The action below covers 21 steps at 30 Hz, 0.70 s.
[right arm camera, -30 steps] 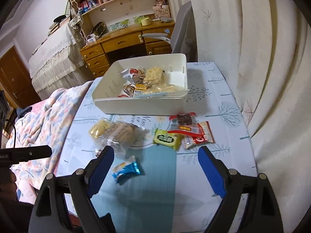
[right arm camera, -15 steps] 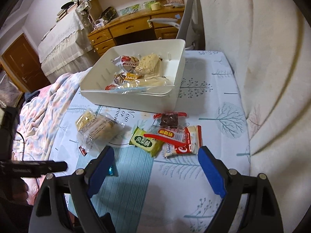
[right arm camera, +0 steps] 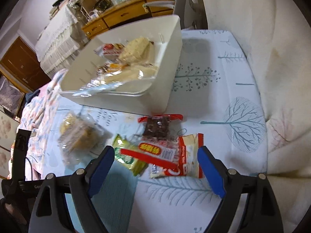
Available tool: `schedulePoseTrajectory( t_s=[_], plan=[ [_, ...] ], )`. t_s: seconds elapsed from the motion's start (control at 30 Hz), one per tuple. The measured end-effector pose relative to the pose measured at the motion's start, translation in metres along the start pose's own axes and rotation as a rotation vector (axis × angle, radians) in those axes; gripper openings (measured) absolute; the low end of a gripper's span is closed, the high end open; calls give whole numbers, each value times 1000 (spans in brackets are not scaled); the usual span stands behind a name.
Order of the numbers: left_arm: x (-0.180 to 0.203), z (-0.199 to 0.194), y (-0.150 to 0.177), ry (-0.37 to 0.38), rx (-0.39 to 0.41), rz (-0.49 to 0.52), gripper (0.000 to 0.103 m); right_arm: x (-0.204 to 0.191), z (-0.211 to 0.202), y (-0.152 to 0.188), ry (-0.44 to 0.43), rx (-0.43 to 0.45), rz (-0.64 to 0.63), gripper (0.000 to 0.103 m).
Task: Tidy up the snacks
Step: 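Grasp the blue candy pack with the left gripper while the right grasps the red foil chocolate pack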
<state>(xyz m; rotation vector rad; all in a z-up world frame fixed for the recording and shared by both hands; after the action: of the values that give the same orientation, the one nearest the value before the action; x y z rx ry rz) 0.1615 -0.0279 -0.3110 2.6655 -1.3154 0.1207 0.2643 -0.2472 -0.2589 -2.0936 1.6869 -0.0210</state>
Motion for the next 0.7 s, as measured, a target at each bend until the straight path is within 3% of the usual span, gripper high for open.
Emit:
schedulePoseTrajectory(
  t_s=[0.37, 0.57, 0.63, 0.7],
  plan=[
    [0, 24, -7, -30, -18, -57, 85, 2, 44, -8, 24, -55, -25, 73],
    [-3, 38, 1, -42, -22, -68, 84, -3, 52, -12, 51, -41, -81, 68],
    [-1, 41, 4, -47, -18, -64, 81, -5, 54, -12, 47, -44, -97, 61],
    [-3, 42, 9, -63, -14, -59, 75, -6, 56, -11, 44, -50, -103, 60]
  ],
)
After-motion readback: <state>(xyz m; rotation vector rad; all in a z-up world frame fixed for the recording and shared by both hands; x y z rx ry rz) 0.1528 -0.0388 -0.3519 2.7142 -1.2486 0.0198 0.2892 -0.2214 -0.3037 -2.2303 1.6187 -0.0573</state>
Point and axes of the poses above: each gripper's, at about its wrist camera, not at the fingertips, and z roughly the way its jaws point, x to its right, y to its underside, the point moved 6 cm from there along z, roughly the way its jaws point, and after that the axes turned 3 degrees about -x, right-handed, at the moved point
